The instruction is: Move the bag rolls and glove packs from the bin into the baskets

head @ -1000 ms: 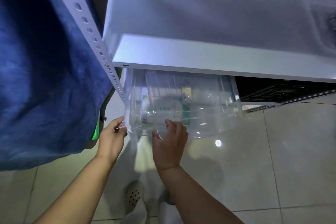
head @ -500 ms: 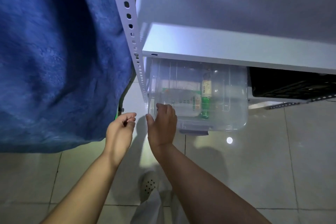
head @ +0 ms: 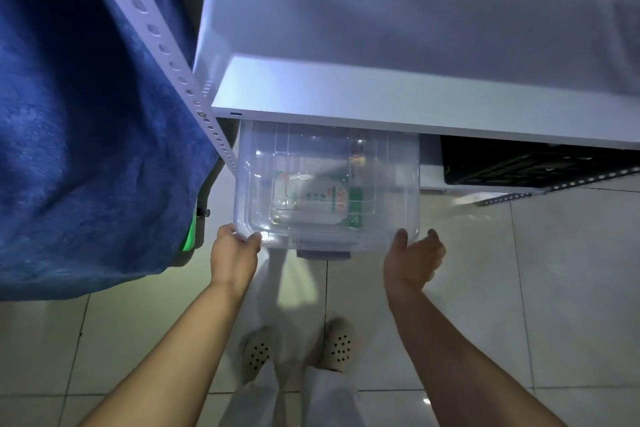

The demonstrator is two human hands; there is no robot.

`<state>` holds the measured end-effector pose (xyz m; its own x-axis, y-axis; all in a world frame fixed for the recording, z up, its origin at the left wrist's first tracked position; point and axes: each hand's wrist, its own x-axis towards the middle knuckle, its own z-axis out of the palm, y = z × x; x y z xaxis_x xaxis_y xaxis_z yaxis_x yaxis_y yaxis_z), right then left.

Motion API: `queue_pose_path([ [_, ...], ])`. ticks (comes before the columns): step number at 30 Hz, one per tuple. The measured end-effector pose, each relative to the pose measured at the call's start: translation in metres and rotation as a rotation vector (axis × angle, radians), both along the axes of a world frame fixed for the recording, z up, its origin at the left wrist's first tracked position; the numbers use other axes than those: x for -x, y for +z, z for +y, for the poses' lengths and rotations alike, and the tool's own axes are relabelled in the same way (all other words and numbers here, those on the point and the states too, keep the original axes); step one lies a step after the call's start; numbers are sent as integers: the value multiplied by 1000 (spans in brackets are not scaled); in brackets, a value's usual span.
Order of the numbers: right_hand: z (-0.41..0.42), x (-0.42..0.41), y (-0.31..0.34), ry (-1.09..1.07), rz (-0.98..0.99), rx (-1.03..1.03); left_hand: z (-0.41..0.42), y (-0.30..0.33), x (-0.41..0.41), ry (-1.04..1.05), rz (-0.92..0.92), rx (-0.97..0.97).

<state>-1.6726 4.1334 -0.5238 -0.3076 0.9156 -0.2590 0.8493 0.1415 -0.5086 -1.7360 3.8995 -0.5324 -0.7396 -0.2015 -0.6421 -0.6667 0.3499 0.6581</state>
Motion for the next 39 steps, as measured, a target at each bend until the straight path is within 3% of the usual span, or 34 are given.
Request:
queue_pose_path([
  [3, 16, 4, -2, 40, 36, 299, 11, 5, 1, 92, 49, 27],
  [5, 19, 15, 2, -20, 147, 339, 19, 14, 11, 158, 123, 18],
  [8, 27, 43, 8, -72, 291, 327, 33, 29, 37, 315, 152, -133],
  [13, 53, 82, 8, -196, 550, 684, 54, 36, 78, 658, 11, -547],
  [19, 71, 106, -6, -97, 728, 782, 70, 17, 111, 714, 30, -614],
  [25, 79, 117, -14, 76, 686, 666, 76, 7, 124, 628, 61, -535],
  [32, 86, 95, 13, -16, 440, 692, 83, 41, 111, 561, -50, -349],
  [39, 99, 51, 108, 400, 171, 466, 113, 126, 63, 36, -29, -265],
])
